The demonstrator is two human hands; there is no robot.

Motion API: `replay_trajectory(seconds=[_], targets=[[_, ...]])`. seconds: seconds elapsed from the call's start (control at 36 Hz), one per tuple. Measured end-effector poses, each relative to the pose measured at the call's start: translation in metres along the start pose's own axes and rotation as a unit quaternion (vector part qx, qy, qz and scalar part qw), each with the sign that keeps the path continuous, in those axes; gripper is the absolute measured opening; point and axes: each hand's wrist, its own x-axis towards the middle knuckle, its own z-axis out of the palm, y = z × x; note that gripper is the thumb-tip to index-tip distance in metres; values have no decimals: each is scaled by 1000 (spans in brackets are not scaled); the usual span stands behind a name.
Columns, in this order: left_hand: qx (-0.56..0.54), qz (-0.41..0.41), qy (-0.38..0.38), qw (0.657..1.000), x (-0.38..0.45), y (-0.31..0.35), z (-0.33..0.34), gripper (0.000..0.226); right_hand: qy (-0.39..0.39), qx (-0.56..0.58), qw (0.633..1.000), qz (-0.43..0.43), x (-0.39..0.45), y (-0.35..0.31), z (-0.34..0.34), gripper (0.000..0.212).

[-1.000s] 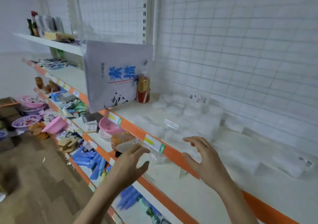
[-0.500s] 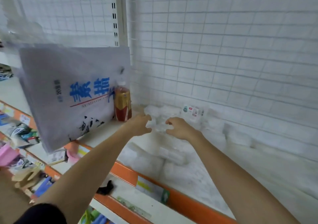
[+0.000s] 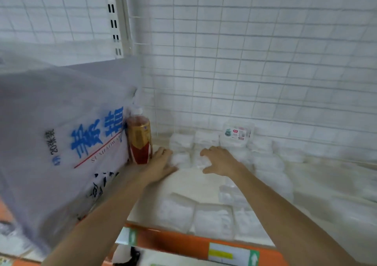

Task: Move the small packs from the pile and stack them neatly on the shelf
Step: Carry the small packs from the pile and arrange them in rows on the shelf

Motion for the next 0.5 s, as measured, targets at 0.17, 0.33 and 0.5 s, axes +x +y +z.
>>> replay_trajectory(seconds=[0.17, 0.33, 0.5], targets=[[-117, 39, 29, 992, -9, -9, -12, 39, -2, 264, 964, 42, -13, -8, -12, 29], [-243, -12, 30, 970, -10, -10, -18, 11, -15, 353, 926, 130, -17, -10, -10, 30], [-254, -17, 15, 967, -12, -4, -17, 16, -7, 298, 945, 136, -18, -18, -5, 36]])
